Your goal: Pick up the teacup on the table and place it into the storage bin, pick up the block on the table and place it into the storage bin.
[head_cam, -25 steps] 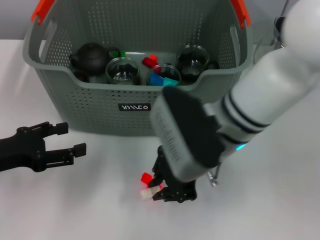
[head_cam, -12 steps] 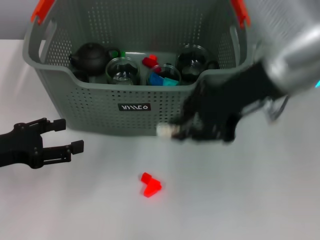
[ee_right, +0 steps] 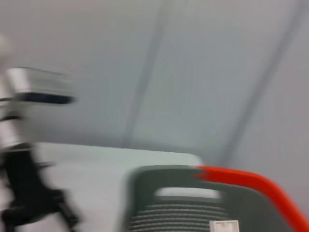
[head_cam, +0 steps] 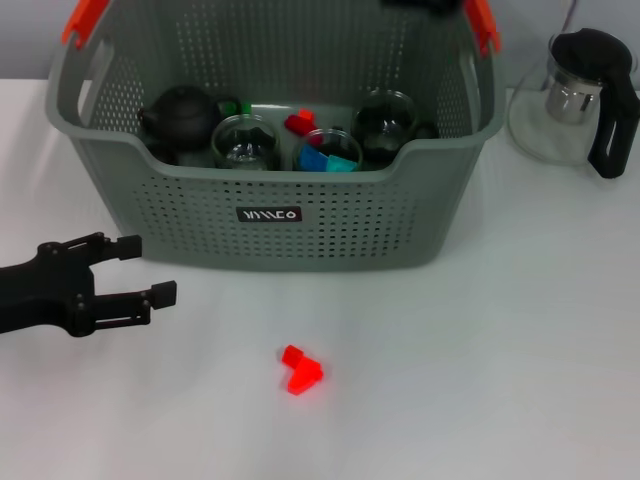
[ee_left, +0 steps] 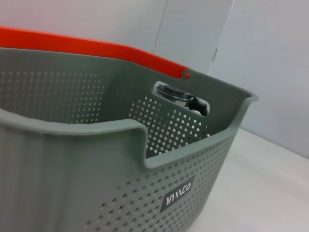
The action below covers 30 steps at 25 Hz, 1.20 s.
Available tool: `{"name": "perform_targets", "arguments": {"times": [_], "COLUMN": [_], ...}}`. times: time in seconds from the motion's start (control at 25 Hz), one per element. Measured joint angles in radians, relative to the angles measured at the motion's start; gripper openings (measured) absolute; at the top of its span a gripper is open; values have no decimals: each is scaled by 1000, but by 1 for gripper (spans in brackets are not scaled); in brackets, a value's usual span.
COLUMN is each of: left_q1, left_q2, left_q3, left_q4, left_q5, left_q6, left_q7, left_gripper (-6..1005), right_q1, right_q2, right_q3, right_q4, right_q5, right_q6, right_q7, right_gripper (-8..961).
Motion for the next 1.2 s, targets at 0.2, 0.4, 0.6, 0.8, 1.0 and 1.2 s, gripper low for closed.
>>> {"name": "perform_targets", "arguments": {"times": [0.2, 0.4, 0.6, 0.8, 1.0, 1.2], "left_q1": [-4, -6, -6, -5, -5, -5], "left_q2": [0, 0, 0, 0, 0, 1], "left_q3": [2, 2, 2, 2, 0, -2], "left_q4": [-1, -1, 0, 0, 3, 3], "left_q5": [-1, -1, -1, -1, 0, 0], "left_q6": [4, 7, 9, 10, 19, 22], "left_q7": [10, 16, 23, 24, 25, 26], "left_gripper": [902, 902, 902, 902, 902, 902], "right_q1": [36, 76, 81, 79, 49, -24], "right_q2": [-3, -16, -14, -12, -3, -5], "right_q3": [-16, -23, -51, -70, -67, -69], "right_q4": [115, 244, 281, 272, 188, 70], "right_q5": [-96, -166, -193, -194, -143, 57], "right_q6": [230, 339, 362, 362, 307, 103], "right_q7": [112, 158, 159, 167, 160, 81], "right_gripper": [208, 209, 285, 455, 551, 647]}}
